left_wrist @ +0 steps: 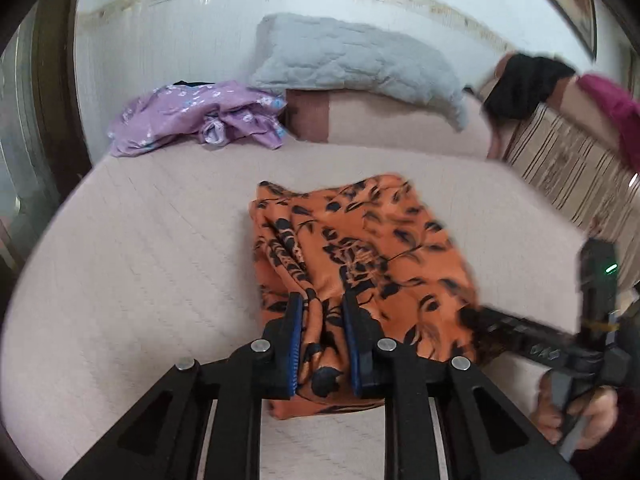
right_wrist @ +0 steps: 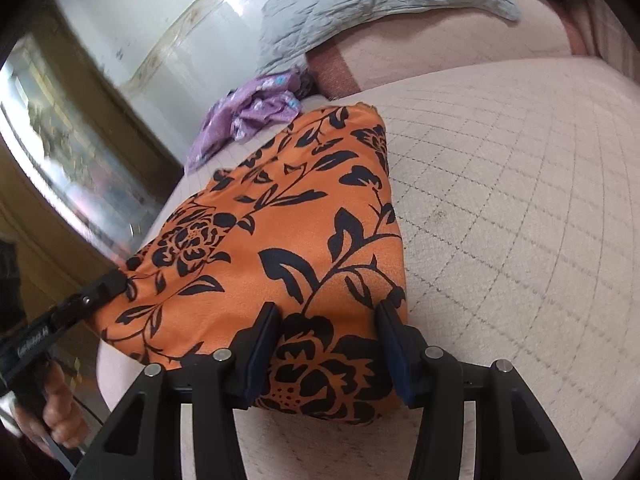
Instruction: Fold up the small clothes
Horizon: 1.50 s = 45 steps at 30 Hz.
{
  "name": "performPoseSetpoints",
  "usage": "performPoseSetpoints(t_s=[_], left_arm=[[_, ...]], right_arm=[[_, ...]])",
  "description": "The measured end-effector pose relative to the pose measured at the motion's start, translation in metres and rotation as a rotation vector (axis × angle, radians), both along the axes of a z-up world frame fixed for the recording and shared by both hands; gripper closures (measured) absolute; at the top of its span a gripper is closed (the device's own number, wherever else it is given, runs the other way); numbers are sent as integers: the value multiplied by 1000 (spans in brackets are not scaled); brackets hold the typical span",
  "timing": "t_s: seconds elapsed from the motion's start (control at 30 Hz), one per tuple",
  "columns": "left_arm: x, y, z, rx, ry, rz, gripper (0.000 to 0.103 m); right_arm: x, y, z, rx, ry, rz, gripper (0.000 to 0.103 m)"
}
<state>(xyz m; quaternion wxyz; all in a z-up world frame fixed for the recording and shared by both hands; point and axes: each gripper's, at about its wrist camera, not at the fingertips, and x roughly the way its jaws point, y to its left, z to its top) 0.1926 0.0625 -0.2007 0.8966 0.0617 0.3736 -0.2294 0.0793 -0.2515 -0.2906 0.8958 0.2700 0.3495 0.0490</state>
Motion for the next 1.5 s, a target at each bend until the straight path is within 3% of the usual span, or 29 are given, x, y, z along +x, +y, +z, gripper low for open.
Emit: performPoseSetpoints(t_s=[0.07,0.13,0.2,0.33,0.53,0.63,0.67,0.7,0.83,1.0,1.13,1.2,1.33,1.5], left_arm=[[19,3,-24,62,122,52,82],[31,9,-42,52,220,72,81],[32,13,-39,7,208,76,81],[30,12,-37,28,164,98,71],[31,35,-18,-12,69,231,70],[35,37,-23,-34,109,222,69],[36,32,-27,-2,120,215,69],[35,26,-31,44,115,203,69],[32,14,-35,127,75,172,69],[37,16,-43,147,104,179,69],[38,14,-44,168,96,176,69],[38,14,-44,170,94,175,69],[37,13,-44,176,89,176,69],[37,12,-45,178,91,181,68]], right_arm=[[-2,9,2,-65,-12,-10,49],[-2,22,6,-171,-14,2,49],[1,29,10,-243,-2,25,49],[12,7,25,-129,53,40,48],[39,3,72,-178,-50,38,48],[73,4,80,-183,-25,64,52],[87,6,80,-192,-12,73,55],[101,8,78,-203,7,78,64],[143,10,64,-200,71,62,65],[184,3,16,-175,245,48,66],[184,9,24,-215,234,47,66],[177,16,37,-236,186,67,65],[167,29,59,-149,71,130,65],[177,64,61,-160,54,227,65]])
